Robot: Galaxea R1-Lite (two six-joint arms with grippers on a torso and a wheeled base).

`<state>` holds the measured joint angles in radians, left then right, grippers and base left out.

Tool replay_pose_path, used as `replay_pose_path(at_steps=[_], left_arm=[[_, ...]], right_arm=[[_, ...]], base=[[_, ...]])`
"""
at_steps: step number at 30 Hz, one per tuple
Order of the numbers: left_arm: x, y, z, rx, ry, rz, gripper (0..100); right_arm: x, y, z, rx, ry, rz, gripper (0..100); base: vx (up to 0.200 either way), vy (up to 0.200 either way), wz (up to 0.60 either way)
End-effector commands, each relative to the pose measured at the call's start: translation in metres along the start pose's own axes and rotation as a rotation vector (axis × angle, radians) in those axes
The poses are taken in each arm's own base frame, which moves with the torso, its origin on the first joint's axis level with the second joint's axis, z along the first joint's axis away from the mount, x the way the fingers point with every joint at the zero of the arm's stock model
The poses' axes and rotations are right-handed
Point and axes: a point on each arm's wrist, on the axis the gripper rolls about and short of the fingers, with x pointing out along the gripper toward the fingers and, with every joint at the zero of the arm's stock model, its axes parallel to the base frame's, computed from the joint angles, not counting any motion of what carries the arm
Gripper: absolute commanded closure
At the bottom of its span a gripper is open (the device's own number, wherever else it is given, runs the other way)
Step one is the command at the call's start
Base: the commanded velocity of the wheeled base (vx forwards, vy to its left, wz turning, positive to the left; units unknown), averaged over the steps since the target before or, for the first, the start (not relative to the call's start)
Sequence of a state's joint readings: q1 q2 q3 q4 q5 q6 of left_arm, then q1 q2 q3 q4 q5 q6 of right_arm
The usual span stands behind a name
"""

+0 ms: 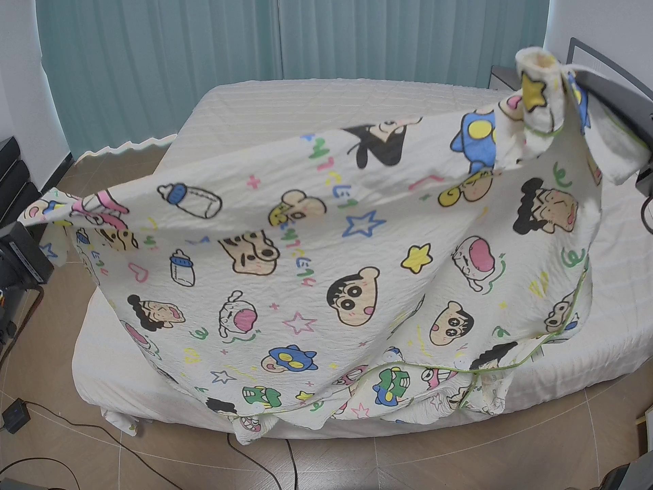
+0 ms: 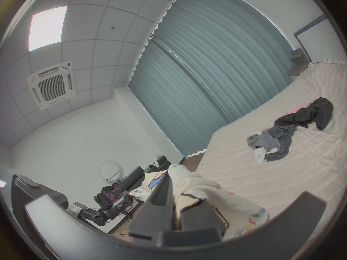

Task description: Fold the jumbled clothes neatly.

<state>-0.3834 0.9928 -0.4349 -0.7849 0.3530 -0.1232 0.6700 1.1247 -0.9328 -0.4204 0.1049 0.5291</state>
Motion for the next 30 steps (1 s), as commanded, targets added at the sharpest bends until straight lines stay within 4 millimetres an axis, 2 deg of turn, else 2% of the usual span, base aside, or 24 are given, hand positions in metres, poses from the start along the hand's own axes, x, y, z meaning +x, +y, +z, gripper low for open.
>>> replay_pose_path(at_steps=[1,5,10,11,15,16,19,25,30], left_arm=[[0.006,0.001,-0.02,0.031,0.088,0.023,100],[0.015,0.0,-0.036,0.043,0.155,0.034,100],[0.022,-0.001,-0.043,0.054,0.187,0.039,100],[0.028,-0.003,-0.049,0.064,0.214,0.044,100],[0.033,-0.004,-0.053,0.072,0.235,0.048,100],[0.049,-0.008,-0.062,0.086,0.266,0.058,100],[0.058,-0.009,-0.063,0.088,0.265,0.069,100],[0.101,-0.015,-0.073,0.093,0.267,0.102,100],[0.129,-0.017,-0.084,0.098,0.272,0.119,100]], right_arm=[[0.017,-0.026,-0.019,0.004,0.067,-0.108,100],[0.026,-0.049,-0.038,0.015,0.135,-0.186,100],[0.03,-0.06,-0.043,0.024,0.142,-0.218,100],[0.034,-0.065,-0.045,0.033,0.14,-0.232,100],[0.036,-0.07,-0.046,0.031,0.137,-0.243,100],[0.042,-0.083,-0.052,0.032,0.14,-0.279,100],[0.045,-0.089,-0.054,0.032,0.139,-0.294,100],[0.058,-0.116,-0.066,0.039,0.158,-0.36,100],[0.068,-0.137,-0.074,0.04,0.155,-0.4,100]], base=[[0.0,0.0,0.0],[0.0,0.0,0.0],[0.0,0.0,0.0],[0.0,0.0,0.0],[0.2,0.0,0.0],[0.2,0.0,0.0],[0.2,0.0,0.0],[0.2,0.0,0.0],[0.2,0.0,0.0]])
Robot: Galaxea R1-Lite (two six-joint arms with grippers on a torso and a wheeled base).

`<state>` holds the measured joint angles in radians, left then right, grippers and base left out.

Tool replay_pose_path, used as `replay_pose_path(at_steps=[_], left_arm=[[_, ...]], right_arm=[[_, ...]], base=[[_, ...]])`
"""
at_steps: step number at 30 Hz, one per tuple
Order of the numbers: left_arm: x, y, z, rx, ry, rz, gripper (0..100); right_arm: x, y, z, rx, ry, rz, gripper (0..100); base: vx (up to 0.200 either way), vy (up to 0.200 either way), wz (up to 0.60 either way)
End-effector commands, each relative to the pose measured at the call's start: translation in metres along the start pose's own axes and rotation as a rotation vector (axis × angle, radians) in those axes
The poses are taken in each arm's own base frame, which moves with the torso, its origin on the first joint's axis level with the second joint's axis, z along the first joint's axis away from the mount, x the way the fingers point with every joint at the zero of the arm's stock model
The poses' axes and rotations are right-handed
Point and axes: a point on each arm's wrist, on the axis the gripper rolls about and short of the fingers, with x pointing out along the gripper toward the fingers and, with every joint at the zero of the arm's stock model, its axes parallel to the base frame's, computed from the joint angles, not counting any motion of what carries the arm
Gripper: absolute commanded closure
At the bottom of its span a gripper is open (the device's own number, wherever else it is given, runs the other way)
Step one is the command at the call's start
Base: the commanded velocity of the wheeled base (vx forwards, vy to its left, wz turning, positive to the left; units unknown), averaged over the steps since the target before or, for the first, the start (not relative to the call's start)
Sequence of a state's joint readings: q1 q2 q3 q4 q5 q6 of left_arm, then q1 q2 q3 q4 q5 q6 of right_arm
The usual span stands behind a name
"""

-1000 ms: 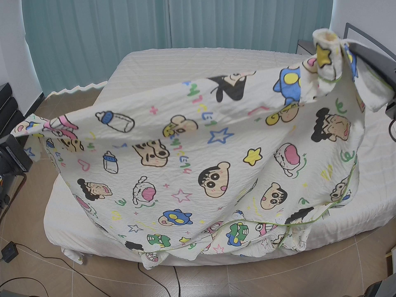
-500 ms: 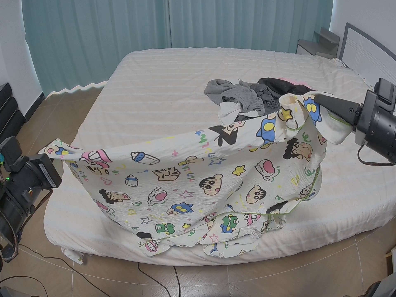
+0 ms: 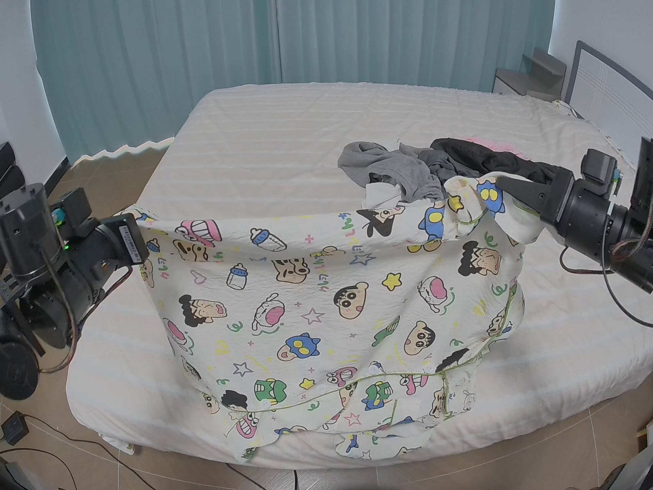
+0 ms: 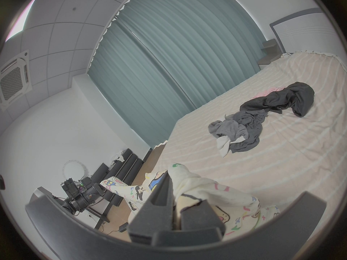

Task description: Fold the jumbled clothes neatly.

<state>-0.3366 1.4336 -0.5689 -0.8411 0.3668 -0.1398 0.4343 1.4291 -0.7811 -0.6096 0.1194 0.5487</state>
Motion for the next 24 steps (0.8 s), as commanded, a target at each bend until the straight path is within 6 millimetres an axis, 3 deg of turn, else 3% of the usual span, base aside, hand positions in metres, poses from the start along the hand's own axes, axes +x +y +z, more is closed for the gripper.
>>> replay_pose_path(at_steps=[1,8,16,20,22,23,24], left_arm=[[0.044,-0.007,-0.017,0.022,0.053,0.034,100],[0.094,-0.016,-0.039,0.03,0.059,0.05,100],[0.134,-0.019,-0.064,0.04,0.087,0.073,100],[0.17,-0.015,-0.087,0.05,0.105,0.123,100],[0.17,-0.015,-0.087,0.05,0.105,0.123,100],[0.195,-0.012,-0.1,0.046,0.093,0.158,100],[0.196,-0.012,-0.101,0.045,0.092,0.158,100]], right_arm=[[0.029,-0.029,-0.015,0.011,0.044,-0.084,100],[0.063,-0.065,-0.032,0.023,0.041,-0.14,100],[0.097,-0.096,-0.051,0.028,0.039,-0.172,100],[0.123,-0.116,-0.063,0.036,0.059,-0.199,100],[0.123,-0.116,-0.063,0.036,0.059,-0.199,100],[0.141,-0.127,-0.073,0.037,0.071,-0.215,100],[0.143,-0.128,-0.074,0.037,0.071,-0.215,100]], base=[[0.2,0.0,0.0],[0.2,0.0,0.0],[0.0,0.0,0.0],[0.0,0.0,0.0],[0.0,0.0,0.0],[0.0,0.0,0.0],[0.0,0.0,0.0]])
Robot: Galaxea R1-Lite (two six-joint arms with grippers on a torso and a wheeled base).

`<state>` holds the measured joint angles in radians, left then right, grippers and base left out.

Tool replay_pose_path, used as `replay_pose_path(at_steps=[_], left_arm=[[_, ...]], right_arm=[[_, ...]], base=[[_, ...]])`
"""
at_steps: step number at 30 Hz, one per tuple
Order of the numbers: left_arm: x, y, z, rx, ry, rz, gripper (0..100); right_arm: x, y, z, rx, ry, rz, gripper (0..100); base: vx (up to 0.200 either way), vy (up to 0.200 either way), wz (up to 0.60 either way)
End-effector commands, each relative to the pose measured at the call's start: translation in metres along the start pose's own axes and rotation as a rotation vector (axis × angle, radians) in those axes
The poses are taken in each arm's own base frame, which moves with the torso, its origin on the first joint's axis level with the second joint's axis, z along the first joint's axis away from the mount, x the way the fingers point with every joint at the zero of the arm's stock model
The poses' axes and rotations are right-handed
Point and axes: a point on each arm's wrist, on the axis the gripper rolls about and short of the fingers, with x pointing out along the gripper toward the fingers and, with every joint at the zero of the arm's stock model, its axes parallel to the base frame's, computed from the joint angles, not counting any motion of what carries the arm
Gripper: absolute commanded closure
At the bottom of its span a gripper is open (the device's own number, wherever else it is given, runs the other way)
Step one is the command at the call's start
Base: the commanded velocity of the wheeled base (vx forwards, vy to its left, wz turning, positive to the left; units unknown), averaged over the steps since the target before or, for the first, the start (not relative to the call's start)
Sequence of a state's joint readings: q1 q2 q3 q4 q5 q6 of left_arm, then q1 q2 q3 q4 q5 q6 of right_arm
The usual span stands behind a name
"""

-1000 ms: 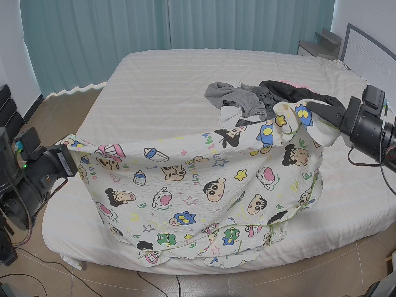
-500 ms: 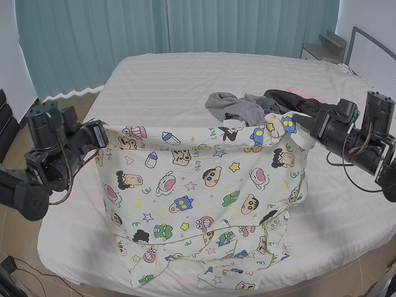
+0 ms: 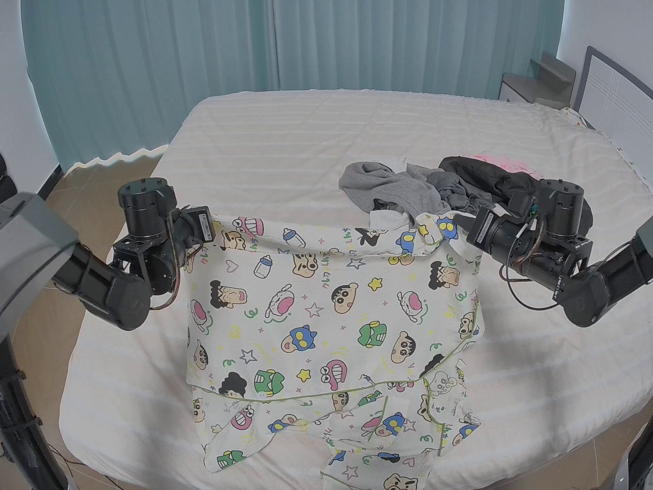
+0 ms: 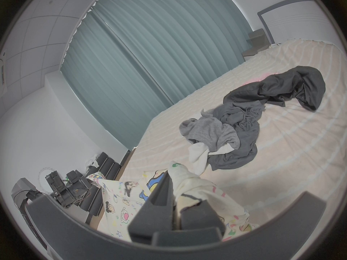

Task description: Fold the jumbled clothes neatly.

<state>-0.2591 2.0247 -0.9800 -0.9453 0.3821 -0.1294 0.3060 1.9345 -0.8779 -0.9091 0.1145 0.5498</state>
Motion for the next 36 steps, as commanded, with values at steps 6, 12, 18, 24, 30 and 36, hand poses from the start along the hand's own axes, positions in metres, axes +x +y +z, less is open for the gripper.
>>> replay_pose_path(at_steps=[6,12,18,24,30,36], left_arm=[[0.088,-0.001,-0.065,0.009,0.023,0.114,100],[0.119,0.003,-0.087,0.001,0.006,0.144,0],[0.145,0.015,-0.09,-0.026,-0.07,0.241,0],[0.15,0.028,-0.076,-0.038,-0.116,0.268,0],[0.147,0.063,-0.04,0.012,-0.156,0.337,0],[0.108,0.08,-0.012,-0.02,-0.123,0.327,0]], right_arm=[[0.079,-0.045,-0.038,0.016,0.046,-0.069,100],[0.11,-0.055,-0.047,0.013,0.015,-0.074,0],[0.129,-0.056,-0.034,0.006,-0.108,-0.128,0],[0.122,-0.068,-0.011,0.049,-0.184,-0.18,0],[0.077,-0.084,-0.001,0.104,-0.119,-0.219,0],[-0.002,-0.086,-0.022,0.138,0.147,-0.121,0]], base=[[0.0,0.0,0.0],[0.0,0.0,0.0],[0.0,0.0,0.0],[0.0,0.0,0.0],[0.0,0.0,0.0],[0.0,0.0,0.0]])
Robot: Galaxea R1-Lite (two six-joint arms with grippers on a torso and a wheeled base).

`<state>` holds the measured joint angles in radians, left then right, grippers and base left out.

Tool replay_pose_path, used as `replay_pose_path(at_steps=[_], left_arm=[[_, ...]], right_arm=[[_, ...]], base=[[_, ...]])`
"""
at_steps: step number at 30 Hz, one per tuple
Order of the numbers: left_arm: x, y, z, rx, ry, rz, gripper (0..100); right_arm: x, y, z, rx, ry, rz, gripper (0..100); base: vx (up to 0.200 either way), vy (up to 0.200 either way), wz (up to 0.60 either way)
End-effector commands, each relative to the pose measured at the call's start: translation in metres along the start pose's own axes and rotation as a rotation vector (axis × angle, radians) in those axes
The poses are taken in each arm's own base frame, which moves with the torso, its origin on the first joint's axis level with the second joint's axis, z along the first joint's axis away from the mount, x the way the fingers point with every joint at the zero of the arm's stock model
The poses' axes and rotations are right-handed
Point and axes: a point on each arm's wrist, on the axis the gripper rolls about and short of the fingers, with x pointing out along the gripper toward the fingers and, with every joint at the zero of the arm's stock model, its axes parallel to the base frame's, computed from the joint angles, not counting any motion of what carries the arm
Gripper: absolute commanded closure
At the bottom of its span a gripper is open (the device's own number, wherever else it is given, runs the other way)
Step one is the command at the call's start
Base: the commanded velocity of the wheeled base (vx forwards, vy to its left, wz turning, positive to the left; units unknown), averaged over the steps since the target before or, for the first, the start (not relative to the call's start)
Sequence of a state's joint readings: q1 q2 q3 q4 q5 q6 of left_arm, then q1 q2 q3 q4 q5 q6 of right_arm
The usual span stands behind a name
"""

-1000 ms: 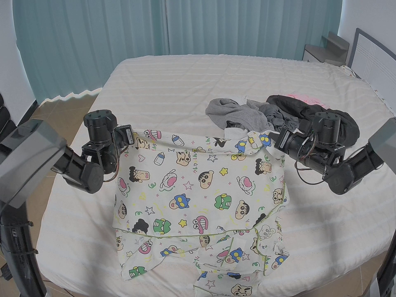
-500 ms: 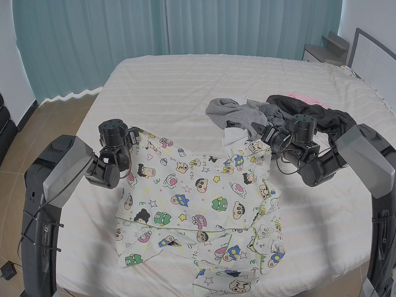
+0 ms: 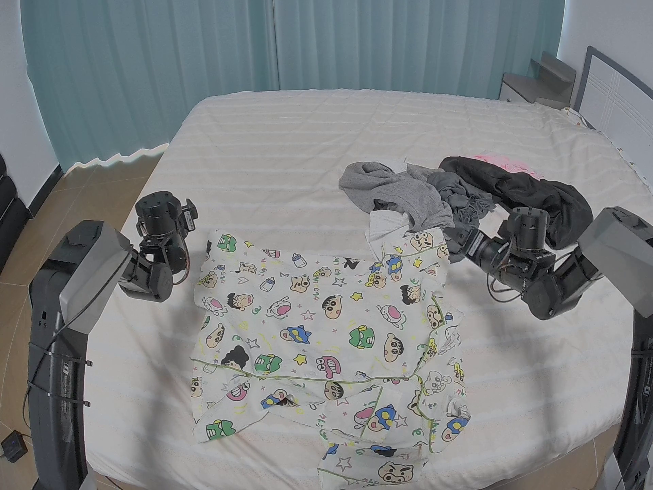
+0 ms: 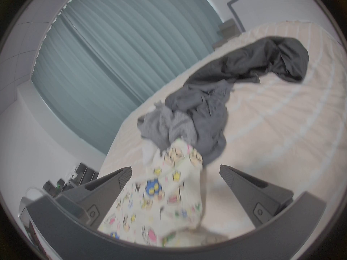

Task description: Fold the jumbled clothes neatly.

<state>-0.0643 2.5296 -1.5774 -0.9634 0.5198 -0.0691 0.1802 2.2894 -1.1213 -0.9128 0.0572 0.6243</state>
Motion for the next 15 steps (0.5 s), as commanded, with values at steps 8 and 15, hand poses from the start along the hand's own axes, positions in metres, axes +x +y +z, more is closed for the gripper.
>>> replay_pose_path(at_steps=[8,15], left_arm=[[-0.125,0.073,0.048,-0.155,0.263,-0.201,0],[-0.209,0.092,0.037,-0.418,0.488,-0.272,0]], right_arm=[[-0.129,-0.054,-0.03,-0.029,0.418,0.115,0],[-0.127,-0.06,-0.07,-0.104,0.572,0.134,0]], base=[[0.0,0.0,0.0],[0.0,0.0,0.0]])
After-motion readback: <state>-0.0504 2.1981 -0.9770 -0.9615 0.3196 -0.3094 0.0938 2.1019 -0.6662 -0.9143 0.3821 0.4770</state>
